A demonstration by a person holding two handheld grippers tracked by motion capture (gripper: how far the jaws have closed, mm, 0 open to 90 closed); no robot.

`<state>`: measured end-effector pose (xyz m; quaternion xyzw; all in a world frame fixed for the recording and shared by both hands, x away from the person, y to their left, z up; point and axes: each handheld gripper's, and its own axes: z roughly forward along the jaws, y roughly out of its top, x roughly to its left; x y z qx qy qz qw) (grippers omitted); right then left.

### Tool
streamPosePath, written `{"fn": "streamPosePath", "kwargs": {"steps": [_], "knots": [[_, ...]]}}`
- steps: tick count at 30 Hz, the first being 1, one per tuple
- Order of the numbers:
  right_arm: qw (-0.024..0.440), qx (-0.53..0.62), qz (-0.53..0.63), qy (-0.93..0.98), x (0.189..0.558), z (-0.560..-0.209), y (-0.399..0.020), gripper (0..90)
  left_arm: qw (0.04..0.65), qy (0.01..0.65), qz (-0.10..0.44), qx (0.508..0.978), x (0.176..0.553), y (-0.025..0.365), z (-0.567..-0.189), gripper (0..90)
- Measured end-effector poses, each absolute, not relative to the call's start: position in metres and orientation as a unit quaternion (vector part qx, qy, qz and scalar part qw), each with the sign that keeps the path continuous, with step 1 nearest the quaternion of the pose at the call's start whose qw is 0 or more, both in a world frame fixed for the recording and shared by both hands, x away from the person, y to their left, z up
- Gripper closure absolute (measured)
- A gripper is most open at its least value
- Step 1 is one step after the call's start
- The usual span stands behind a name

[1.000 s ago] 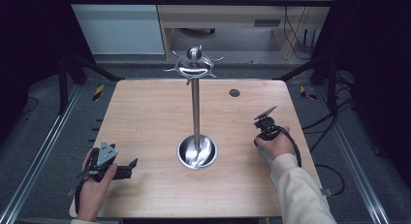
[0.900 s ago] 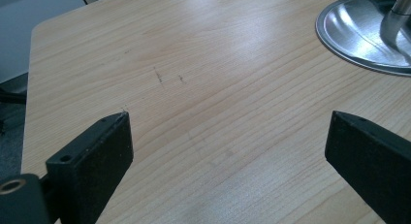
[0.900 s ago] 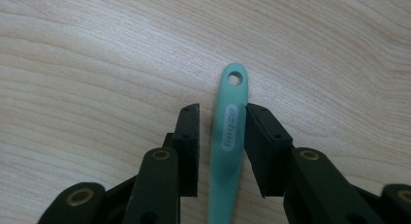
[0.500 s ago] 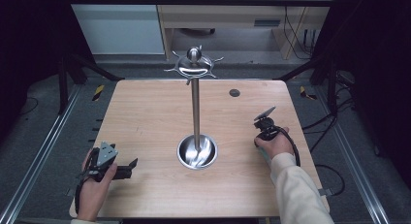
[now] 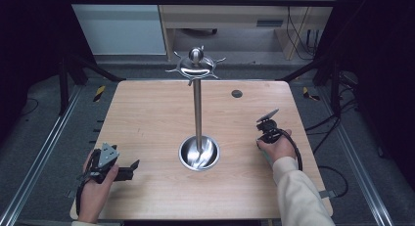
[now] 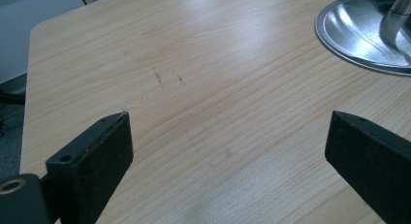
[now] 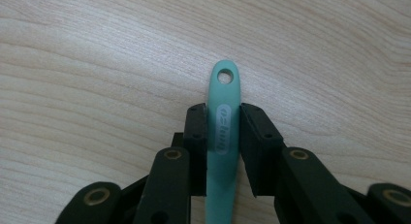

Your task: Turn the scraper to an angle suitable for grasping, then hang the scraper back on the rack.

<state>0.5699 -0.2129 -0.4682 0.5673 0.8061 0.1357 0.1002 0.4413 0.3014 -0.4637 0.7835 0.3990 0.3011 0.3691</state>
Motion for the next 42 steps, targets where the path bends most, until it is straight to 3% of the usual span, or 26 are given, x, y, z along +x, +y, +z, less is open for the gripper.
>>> {"fn": "streamPosePath", "kwargs": {"steps": [42], "knots": [[0.243,0.441,0.33,0.798,0.5,-0.313,-0.201,74.3,0.368,0.399,0.301,0.784,0.441,0.301,-0.464,2.7]]}}
